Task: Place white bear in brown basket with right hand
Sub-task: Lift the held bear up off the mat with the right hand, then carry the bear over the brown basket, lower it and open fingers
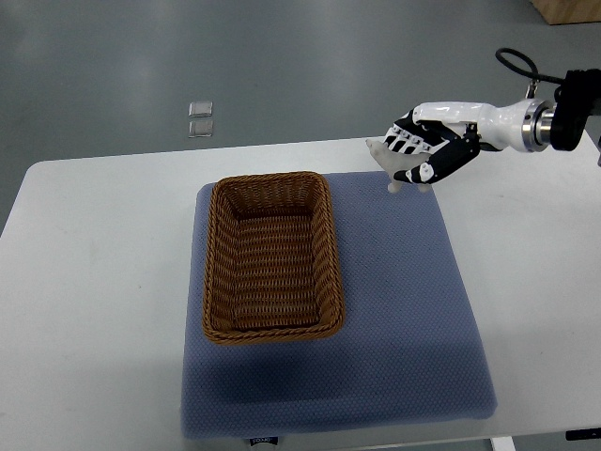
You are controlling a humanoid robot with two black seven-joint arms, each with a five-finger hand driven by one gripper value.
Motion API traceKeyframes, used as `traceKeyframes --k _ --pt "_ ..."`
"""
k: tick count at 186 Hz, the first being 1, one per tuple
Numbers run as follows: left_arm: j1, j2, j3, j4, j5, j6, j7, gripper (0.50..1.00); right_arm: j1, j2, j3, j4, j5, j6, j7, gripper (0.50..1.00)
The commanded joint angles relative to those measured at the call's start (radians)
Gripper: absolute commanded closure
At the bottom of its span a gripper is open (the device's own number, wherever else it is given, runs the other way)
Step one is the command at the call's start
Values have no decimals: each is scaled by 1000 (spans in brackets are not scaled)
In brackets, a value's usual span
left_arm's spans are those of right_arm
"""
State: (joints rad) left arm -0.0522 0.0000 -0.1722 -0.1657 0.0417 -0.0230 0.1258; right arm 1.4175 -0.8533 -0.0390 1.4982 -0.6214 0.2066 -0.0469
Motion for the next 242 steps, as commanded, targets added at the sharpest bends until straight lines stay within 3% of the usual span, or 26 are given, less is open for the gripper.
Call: traceKeyframes --k 1,42,80,104,146,242 --pt "0 0 0 0 0 0 0 500 63 11 -10 -10 42 10 -4 1000" --pt "0 0 -1 0 0 0 2 500 129 134 -104 -85 46 -3 -2 1000" --pt "0 0 0 0 0 0 3 500 133 321 -111 -210 51 -4 -2 1000" --pt "0 0 0 0 0 0 3 500 127 482 -131 -315 60 -12 -2 1000" --pt "0 0 0 2 -2 0 3 500 41 655 -134 -458 75 -53 -2 1000" --pt "0 0 0 0 0 0 3 500 -117 803 -128 -567 58 -113 1 1000"
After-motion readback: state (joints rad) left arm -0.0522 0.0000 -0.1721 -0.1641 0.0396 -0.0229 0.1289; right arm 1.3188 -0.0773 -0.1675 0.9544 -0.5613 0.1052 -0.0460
